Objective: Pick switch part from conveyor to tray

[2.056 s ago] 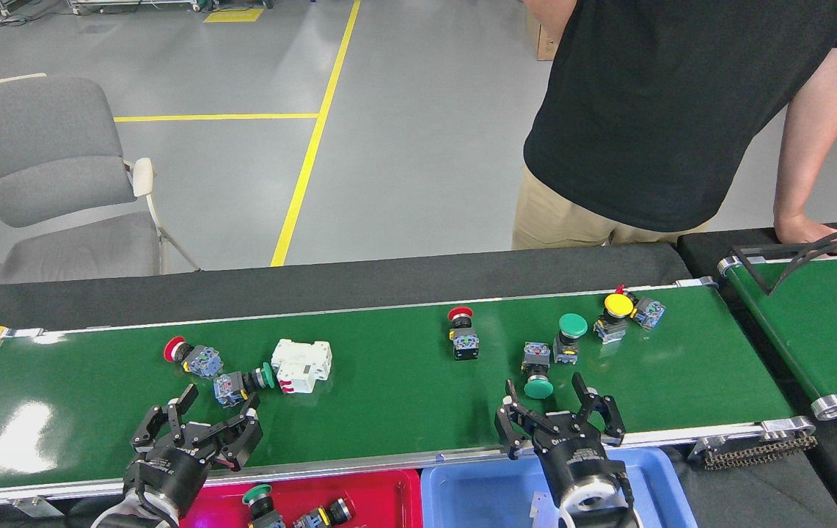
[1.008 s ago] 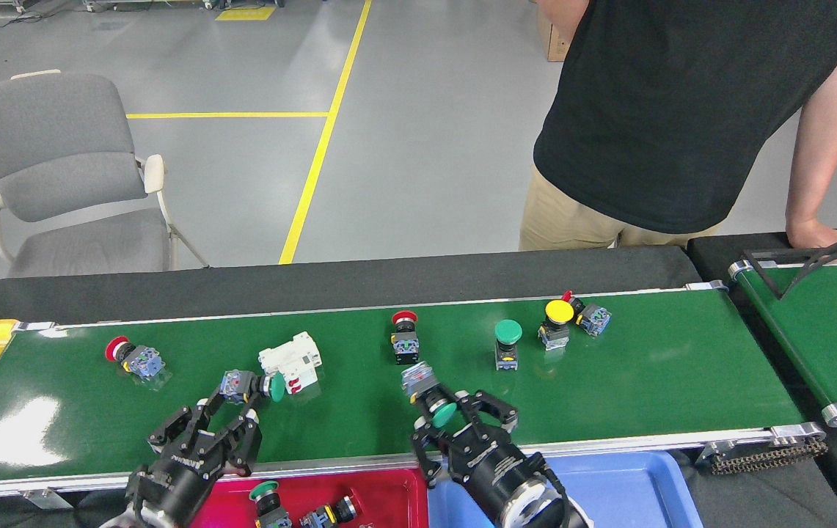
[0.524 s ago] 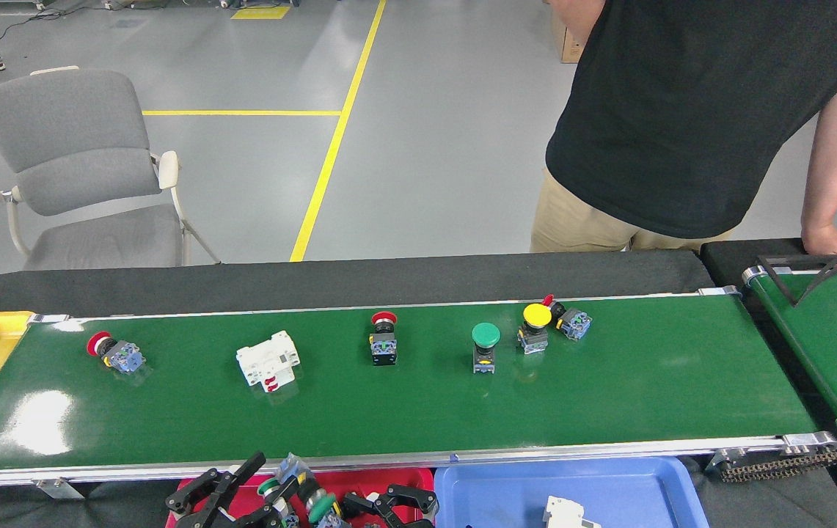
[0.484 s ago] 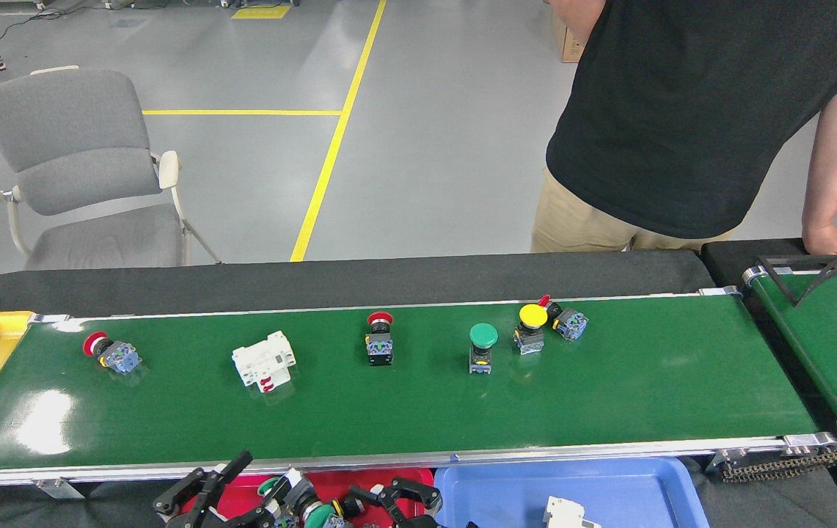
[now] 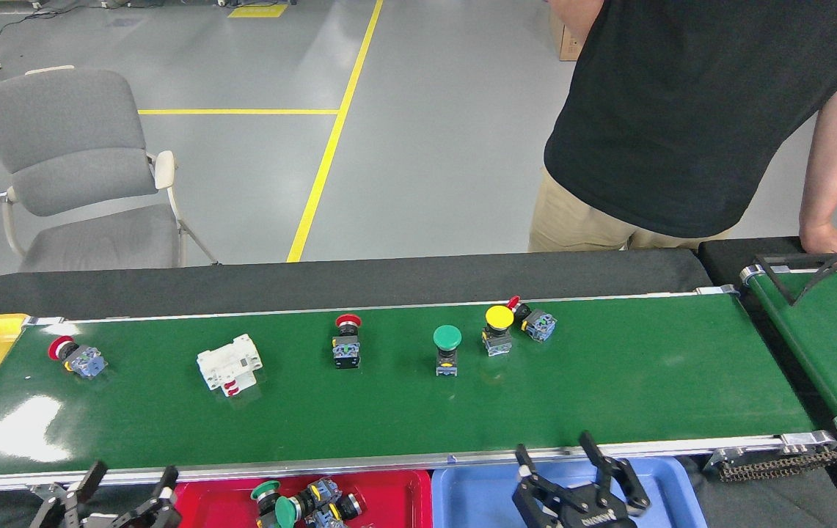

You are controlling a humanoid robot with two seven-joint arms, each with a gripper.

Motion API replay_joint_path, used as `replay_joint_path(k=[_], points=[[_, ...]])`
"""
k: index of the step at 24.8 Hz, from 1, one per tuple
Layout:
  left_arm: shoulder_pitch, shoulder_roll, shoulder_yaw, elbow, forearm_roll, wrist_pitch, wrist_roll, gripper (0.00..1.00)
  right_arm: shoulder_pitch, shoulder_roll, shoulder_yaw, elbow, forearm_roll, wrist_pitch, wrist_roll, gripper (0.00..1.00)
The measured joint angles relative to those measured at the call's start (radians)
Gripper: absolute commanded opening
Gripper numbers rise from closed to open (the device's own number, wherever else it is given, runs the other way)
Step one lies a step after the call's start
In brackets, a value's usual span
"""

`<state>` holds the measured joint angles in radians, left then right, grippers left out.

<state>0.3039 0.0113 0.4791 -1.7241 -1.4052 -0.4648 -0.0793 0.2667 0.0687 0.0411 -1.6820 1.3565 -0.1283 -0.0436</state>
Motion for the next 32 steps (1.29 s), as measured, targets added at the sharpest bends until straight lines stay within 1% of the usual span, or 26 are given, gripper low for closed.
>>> replay_joint_path(k=[2,4,5,7,8,10,13,15,18,20,24,28,30,32], points=[[0.0,0.0,-0.004,0.0,0.0,0.014,0.0,1.0,-0.002,-0.002,0.0,0.0,0.0,0.032,-0.006,0.98],[-0.01,0.0,-0.009,0.0,-0.006,0.028,-0.001,1.0,-0.029,-0.003,0.0,0.001,0.007,0.054,-0.008,0.99],[-0.024,0.0,-0.018,0.0,-0.02,0.037,-0.002,1.0,-0.058,-0.006,0.003,0.005,0.015,0.057,-0.008,0.98],[-0.07,0.0,-0.058,0.003,-0.096,0.058,-0.004,1.0,-0.149,-0.014,0.013,0.041,0.038,0.064,0.012,0.99],[-0.102,0.0,-0.083,0.009,-0.147,0.074,-0.006,1.0,-0.205,-0.015,0.025,0.076,0.05,0.065,0.035,0.99],[-0.165,-0.004,-0.123,0.036,-0.204,0.098,-0.018,1.0,-0.313,-0.022,0.056,0.156,0.06,0.068,0.087,0.99],[-0.266,-0.005,-0.149,0.118,-0.224,0.123,-0.076,1.0,-0.466,-0.034,0.119,0.314,0.061,0.068,0.124,0.99],[-0.325,-0.004,-0.149,0.183,-0.225,0.131,-0.101,1.0,-0.538,-0.032,0.159,0.412,0.059,0.068,0.131,0.99],[-0.409,-0.002,-0.149,0.297,-0.225,0.139,-0.117,1.0,-0.615,-0.013,0.182,0.532,0.056,0.067,0.136,0.99],[-0.46,0.006,-0.147,0.365,-0.225,0.148,-0.121,1.0,-0.649,0.005,0.202,0.591,0.056,0.066,0.136,0.99],[-0.547,0.037,-0.147,0.471,-0.225,0.167,-0.123,1.0,-0.712,0.032,0.218,0.692,0.055,0.066,0.139,0.99],[-0.615,0.076,-0.149,0.597,-0.225,0.202,-0.126,1.0,-0.792,0.064,0.219,0.802,0.054,0.069,0.139,0.99],[-0.649,0.084,-0.15,0.645,-0.225,0.21,-0.125,0.99,-0.833,0.084,0.222,0.858,0.054,0.069,0.128,0.99],[-0.683,0.084,-0.151,0.689,-0.225,0.214,-0.117,0.98,-0.867,0.091,0.238,0.907,0.054,0.069,0.116,0.98]])
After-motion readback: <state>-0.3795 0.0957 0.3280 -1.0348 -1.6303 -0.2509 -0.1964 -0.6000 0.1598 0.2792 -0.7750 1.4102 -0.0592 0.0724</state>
